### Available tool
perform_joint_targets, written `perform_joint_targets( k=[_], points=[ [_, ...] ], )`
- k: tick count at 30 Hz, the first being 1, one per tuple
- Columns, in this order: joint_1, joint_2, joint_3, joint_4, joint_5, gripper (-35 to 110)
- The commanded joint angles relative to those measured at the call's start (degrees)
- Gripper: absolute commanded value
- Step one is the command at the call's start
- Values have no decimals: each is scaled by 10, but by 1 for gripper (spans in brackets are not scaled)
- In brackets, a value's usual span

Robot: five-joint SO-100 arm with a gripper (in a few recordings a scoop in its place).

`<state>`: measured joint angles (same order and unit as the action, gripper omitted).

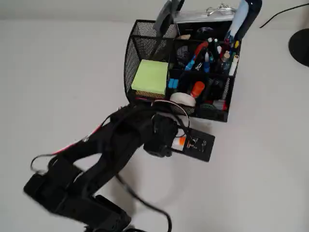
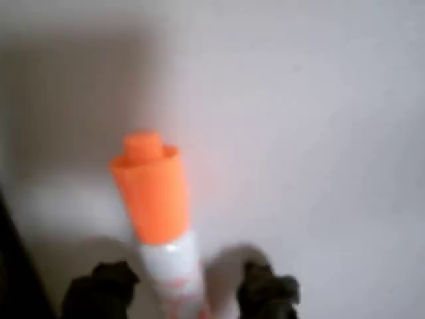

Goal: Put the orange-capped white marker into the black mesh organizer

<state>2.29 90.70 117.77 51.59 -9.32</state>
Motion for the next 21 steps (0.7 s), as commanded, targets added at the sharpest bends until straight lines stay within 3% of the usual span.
perform_joint_targets(
  k=[1,5,13,21],
  points=[
    [-18,-32,-66,18,3,19],
    [-23,-64,-100,46,-19,0],
    [-17,-39,-103,94,-98,0],
    [-29,168,-167,209,-190,0]
  ],
)
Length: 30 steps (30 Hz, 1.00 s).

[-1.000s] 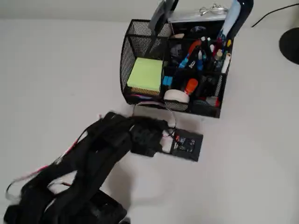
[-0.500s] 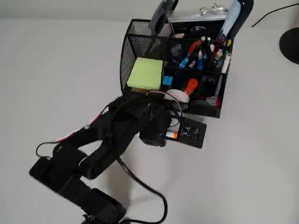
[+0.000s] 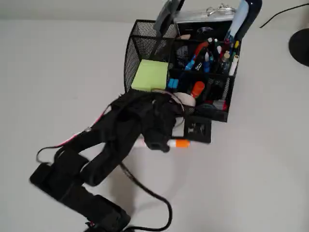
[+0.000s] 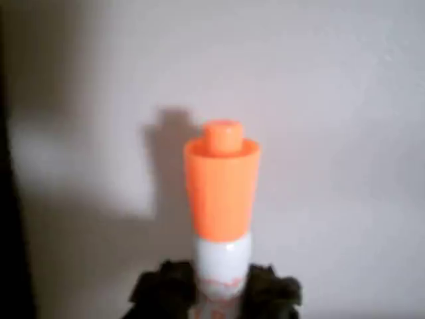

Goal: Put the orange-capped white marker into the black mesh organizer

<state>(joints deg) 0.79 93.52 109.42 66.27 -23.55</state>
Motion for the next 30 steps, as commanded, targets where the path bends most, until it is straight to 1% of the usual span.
perform_joint_targets(
  k=[1,5,7,12,16,21,23,25,30],
  points=[
    [-18,156,-110,77,-57,0],
    [-22,197,-214,81,-104,0],
    [-21,209,-244,45,-139,0],
    [-8,226,-240,-127,-228,0],
    [9,192,-239,-250,-282,0],
    [27,127,-236,-388,-327,0],
    [30,103,-214,-468,-336,0],
    [25,74,-207,-511,-350,0],
    [11,35,-70,-743,-432,0]
  ],
)
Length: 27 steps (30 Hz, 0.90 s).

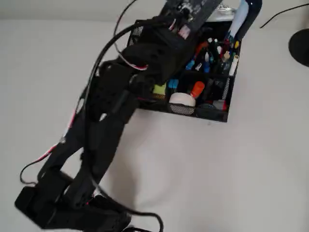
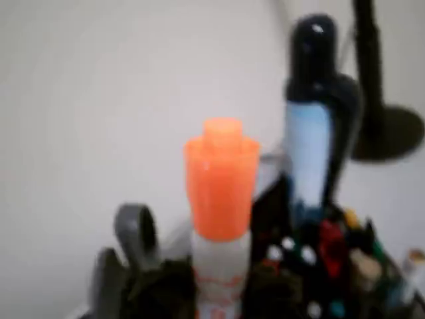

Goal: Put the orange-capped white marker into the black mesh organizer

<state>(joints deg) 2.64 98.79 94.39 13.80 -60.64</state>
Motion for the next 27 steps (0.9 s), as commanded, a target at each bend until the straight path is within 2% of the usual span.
perform_joint_targets(
  k=[1,12,18,22,27],
  points=[
    [-9,-26,105,-248,-70,0],
    [-17,-118,302,-519,-131,0],
    [-18,-144,346,-645,-144,35],
    [-7,-91,340,-623,-158,43],
    [1,78,310,-425,-129,44]
  ],
)
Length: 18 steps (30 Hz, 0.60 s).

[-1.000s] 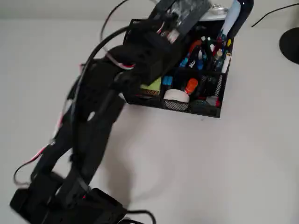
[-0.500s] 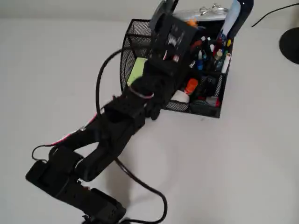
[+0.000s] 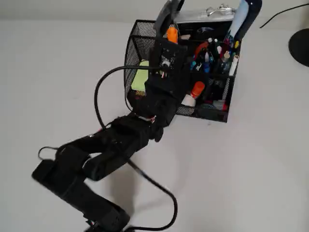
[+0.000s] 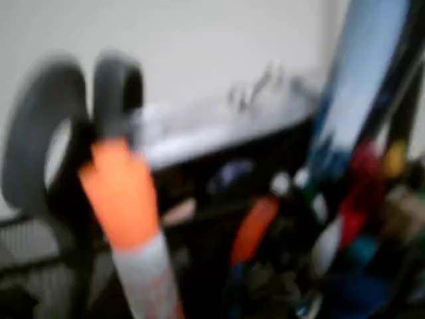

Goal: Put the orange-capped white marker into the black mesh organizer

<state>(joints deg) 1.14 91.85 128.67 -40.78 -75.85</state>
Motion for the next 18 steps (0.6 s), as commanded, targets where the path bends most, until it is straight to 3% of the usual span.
perform_joint_targets(
  k=[1,5,12,16,18],
  points=[
    [18,183,-44,171,42,44],
    [30,304,-120,398,156,36],
    [75,414,-232,784,461,0],
    [90,459,-206,988,628,0],
    [90,469,-153,1032,668,0]
  ],
)
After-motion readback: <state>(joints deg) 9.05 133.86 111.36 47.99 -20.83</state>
